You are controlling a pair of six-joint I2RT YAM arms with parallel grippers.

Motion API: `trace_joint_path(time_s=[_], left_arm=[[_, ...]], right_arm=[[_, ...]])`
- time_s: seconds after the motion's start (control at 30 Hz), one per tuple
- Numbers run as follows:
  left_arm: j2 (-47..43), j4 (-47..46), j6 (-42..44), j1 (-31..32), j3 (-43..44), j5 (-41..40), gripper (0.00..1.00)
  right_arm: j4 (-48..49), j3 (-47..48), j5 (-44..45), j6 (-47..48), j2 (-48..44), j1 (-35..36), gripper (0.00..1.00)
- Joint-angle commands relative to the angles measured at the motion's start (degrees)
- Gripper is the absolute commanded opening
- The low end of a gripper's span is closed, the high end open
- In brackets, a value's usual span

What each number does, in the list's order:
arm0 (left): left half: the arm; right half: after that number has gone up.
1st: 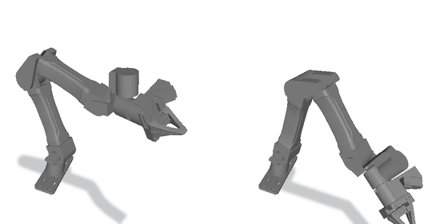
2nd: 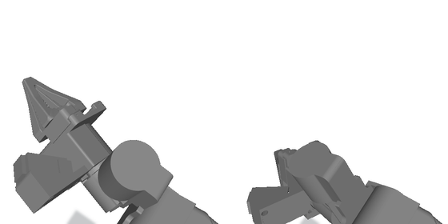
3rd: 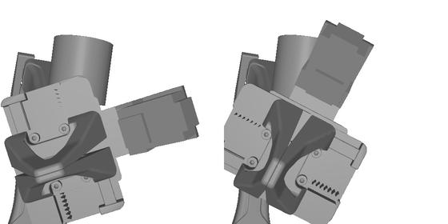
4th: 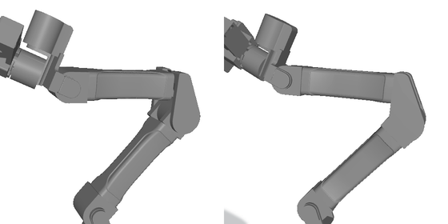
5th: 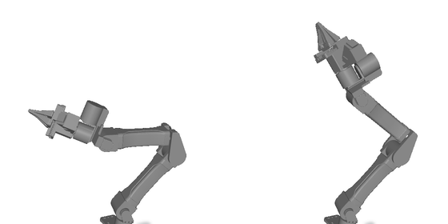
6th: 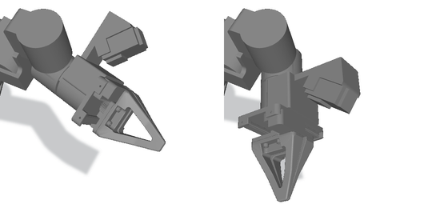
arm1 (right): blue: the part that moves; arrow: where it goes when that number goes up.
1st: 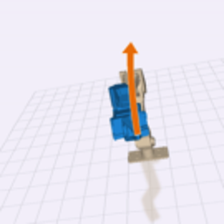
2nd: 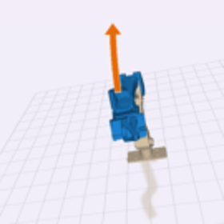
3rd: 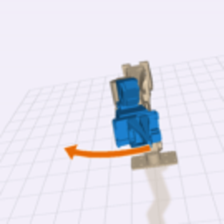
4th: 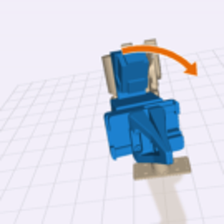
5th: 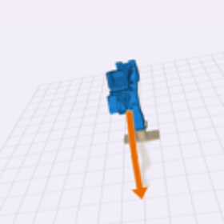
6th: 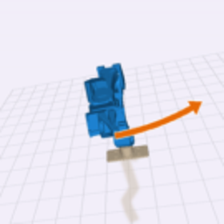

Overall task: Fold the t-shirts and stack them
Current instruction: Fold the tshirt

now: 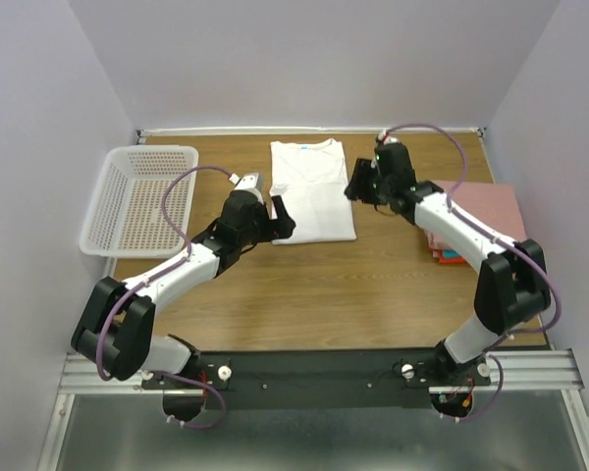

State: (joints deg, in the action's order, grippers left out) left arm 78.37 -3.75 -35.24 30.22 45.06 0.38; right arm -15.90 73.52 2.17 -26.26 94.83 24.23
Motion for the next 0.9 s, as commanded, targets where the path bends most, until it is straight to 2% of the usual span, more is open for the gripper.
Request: trace_joint_path(time_s=[0.0, 0.13, 0.17, 0.37, 0.53, 0.7, 0.87], left_arm=[[0.03, 2.69, -2.19, -0.42, -3.22, -5.21, 0.98], [2.66, 1.73, -2.9, -0.77, -3.57, -3.64, 0.98], [3.89, 0.94, -3.34, -0.86, -3.66, -3.55, 0.95], [9.95, 0.85, -3.6, -1.48, -1.73, -3.37, 0.59], [13.12, 1.02, -3.34, -1.92, -0.59, -3.28, 0.45], [15.58, 0.94, -3.43, -2.09, 0.46, -3.28, 0.41], [17.78, 0.76, -3.25, -2.18, 1.52, -3.11, 0.38]], right_arm=[[-1.33, -12.68, 2.92, -3.53, -4.29, -0.06, 0.66], [-0.18, -18.14, 1.17, -3.97, -5.71, -0.06, 0.67], [0.16, -18.41, 1.25, -4.32, -4.92, -0.06, 0.67], [3.42, -18.5, -3.84, -5.47, 0.17, -0.06, 0.66], [4.91, -17.53, -6.04, -6.08, 3.52, -0.06, 0.58], [6.23, -16.48, -5.69, -6.52, 6.77, -0.15, 0.49], [6.67, -16.47, -6.13, -6.96, 8.44, -0.06, 0.46]])
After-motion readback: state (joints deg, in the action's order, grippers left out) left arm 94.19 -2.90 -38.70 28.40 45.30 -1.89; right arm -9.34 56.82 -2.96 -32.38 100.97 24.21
